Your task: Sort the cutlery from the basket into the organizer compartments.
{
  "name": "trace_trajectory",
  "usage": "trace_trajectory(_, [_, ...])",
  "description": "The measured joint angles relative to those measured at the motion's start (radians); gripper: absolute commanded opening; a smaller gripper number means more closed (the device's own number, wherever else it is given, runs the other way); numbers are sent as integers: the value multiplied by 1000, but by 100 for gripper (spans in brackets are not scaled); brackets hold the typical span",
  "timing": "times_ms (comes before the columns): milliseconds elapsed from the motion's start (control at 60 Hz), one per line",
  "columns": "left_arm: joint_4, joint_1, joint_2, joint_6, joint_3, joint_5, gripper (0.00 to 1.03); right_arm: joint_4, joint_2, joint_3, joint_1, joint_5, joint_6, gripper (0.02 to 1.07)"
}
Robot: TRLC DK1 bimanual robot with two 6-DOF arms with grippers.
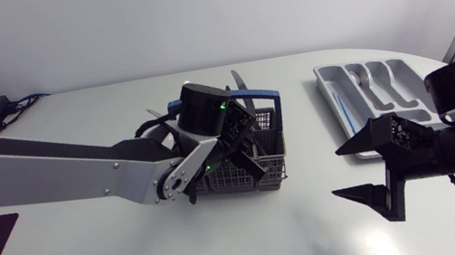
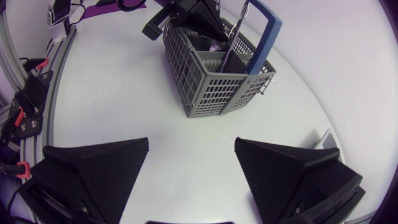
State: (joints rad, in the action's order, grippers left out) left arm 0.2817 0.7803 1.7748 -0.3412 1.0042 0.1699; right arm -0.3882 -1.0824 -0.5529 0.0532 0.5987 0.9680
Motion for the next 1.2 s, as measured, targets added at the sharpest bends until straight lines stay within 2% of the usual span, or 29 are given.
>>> trace_trajectory(383, [32,6,-223,12,-121,0,4,30,116,5,76,8,-110,102])
trace_trajectory(683, [-1,8,-403,153,-126,0,4,117,215,3,193,6,-319,102])
trace_trajectory(783, [-34,8,-407,213,-111,-1,4,157,217,-9,284,-62,-398,101])
trace_trajectory(933, [-57,14,-407,286,-93,-1,4,244,176,-50,430,-193,-505,94])
trace_trajectory(1067, [-91,19,-407,345,-64,-5,4,291,77,-125,469,-257,-589,91])
trace_trajectory(1200, [-110,19,-407,373,-57,-4,4,326,12,-173,475,-287,-637,78])
